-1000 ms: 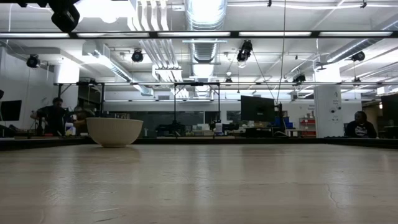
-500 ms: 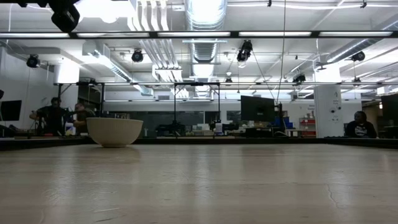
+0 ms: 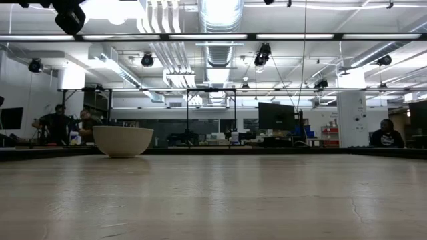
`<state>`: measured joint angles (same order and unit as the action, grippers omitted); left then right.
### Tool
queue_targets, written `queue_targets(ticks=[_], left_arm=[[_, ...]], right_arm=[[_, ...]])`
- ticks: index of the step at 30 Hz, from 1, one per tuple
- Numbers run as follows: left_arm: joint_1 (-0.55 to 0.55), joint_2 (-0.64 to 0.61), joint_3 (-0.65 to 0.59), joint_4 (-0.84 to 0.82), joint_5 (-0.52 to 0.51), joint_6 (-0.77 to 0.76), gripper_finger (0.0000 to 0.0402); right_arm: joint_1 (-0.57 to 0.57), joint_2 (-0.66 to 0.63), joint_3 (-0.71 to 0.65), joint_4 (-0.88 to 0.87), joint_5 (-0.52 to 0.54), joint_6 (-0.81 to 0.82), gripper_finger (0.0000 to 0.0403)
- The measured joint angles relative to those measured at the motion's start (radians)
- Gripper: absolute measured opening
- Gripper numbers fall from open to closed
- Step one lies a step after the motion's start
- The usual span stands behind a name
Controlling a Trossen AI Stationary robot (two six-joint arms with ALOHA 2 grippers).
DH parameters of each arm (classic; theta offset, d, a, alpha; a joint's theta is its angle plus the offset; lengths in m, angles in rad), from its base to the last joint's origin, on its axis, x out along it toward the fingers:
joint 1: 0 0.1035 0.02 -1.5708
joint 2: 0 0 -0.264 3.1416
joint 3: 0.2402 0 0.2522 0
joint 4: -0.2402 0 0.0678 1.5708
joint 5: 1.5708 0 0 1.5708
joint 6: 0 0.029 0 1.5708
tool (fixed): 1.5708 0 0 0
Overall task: Nest bowls inside each other
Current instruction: Stack the green bowl on the red bowl
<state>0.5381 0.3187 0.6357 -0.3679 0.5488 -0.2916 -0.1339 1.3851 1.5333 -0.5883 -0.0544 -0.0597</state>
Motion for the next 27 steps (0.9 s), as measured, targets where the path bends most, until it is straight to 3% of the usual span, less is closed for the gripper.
queue_targets(ticks=[2, 9, 17, 27], left_arm=[[0.000, 0.000, 0.000, 0.000, 0.000, 0.000, 0.0103], [0.000, 0.000, 0.000, 0.000, 0.000, 0.000, 0.0103], [0.000, 0.000, 0.000, 0.000, 0.000, 0.000, 0.0103], [0.000, 0.000, 0.000, 0.000, 0.000, 0.000, 0.0103]], right_arm=[[-0.008, 0.000, 0.000, -0.017, 0.052, 0.072, 0.0052], [-0.049, -0.002, 0.000, -0.093, 0.073, 0.383, 0.0052], [-0.048, -0.045, 0.000, -0.340, 0.334, 0.646, 0.0052], [-0.047, -0.103, 0.000, -0.644, 0.340, 1.004, 0.0052]])
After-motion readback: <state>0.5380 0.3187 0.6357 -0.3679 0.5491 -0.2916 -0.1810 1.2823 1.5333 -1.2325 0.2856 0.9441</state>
